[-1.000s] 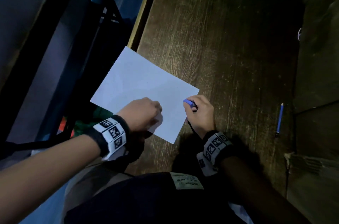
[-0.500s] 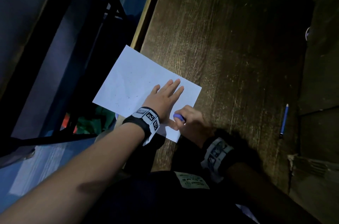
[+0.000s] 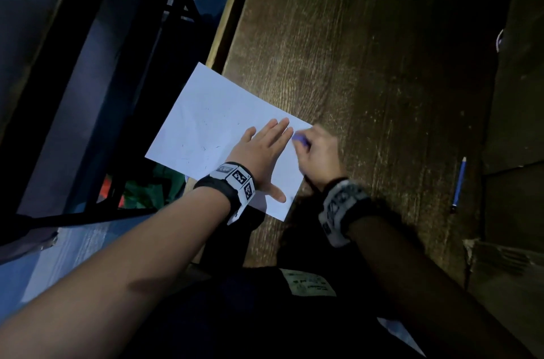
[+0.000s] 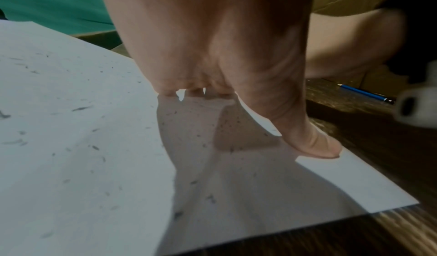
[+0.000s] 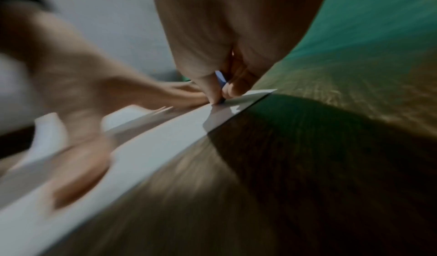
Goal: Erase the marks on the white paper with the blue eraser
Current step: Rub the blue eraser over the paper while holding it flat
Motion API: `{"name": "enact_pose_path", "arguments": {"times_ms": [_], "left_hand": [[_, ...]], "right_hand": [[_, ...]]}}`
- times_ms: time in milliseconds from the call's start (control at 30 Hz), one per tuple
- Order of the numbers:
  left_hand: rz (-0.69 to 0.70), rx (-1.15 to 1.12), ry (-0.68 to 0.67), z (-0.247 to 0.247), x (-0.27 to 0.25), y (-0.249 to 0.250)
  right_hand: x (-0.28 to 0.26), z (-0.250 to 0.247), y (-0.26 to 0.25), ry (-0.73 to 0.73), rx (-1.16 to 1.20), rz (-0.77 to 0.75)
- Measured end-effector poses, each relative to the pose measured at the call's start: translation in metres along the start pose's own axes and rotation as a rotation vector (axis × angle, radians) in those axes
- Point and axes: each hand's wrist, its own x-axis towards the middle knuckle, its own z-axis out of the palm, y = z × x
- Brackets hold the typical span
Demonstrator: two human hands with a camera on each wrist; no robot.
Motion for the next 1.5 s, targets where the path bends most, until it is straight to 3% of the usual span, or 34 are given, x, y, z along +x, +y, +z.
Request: {"name": "enact_pose_path", "arguments": {"times_ms": [100, 167, 267, 367, 433, 500, 600, 700, 900, 967, 1000, 1100, 1167, 1267, 1433, 1500], "left_hand": [[0.001, -0.012, 0.004, 0.0, 0.0, -0.001], [-0.004, -0.004, 0.015, 0.002, 0.001, -0.002], [-0.004, 0.01, 0.016, 0.001, 0.001, 0.0], [0.044, 0.071, -0.039, -0.005, -0.001, 0.007], [0.151, 0.123, -0.082, -0.007, -0.004, 0.016], [0.271, 0.188, -0.113, -0.002, -0.007, 0.025], [0.466, 0.261, -0.096, 0.013, -0.022, 0.027], [0.551, 0.214, -0.019, 0.019, -0.04, 0.008], [0.355, 0.027, 0.189, 0.035, -0.068, -0.063], [0.396, -0.208, 0.218, 0.024, -0.069, -0.064], [0.349, -0.387, 0.22, 0.019, -0.069, -0.058], [0.125, -0.39, 0.329, 0.007, -0.048, -0.037], [0.114, -0.383, 0.288, -0.003, -0.034, -0.02], [0.058, -0.165, 0.102, -0.006, -0.013, -0.005], [0.016, -0.063, 0.045, -0.006, -0.004, -0.003], [0.0, -0.05, 0.043, -0.005, -0.001, -0.002]], "right_hand": [[-0.009, 0.008, -0.002, 0.109, -0.009, 0.058], [-0.047, 0.018, -0.015, 0.011, -0.017, -0.067], [-0.077, 0.015, -0.014, -0.137, 0.057, -0.095], [-0.047, -0.005, 0.0, 0.018, 0.12, 0.01], [-0.025, -0.019, 0.007, 0.115, 0.136, 0.045], [-0.01, -0.025, 0.01, 0.041, 0.095, -0.04], [-0.013, -0.026, 0.01, -0.244, -0.039, -0.191], [-0.028, -0.029, 0.016, -0.243, -0.122, -0.181], [-0.071, -0.025, 0.027, -0.052, -0.01, -0.016], [-0.078, -0.025, 0.02, 0.002, 0.069, 0.044], [-0.077, -0.026, 0.017, 0.029, 0.102, 0.066], [-0.068, -0.025, 0.011, 0.078, 0.184, 0.067], [-0.058, -0.022, 0.011, 0.08, 0.213, 0.055], [-0.039, -0.017, 0.008, 0.038, 0.174, 0.052], [0.013, -0.017, 0.01, 0.047, 0.065, -0.008], [0.011, -0.01, 0.012, 0.064, 0.031, -0.014]]}}
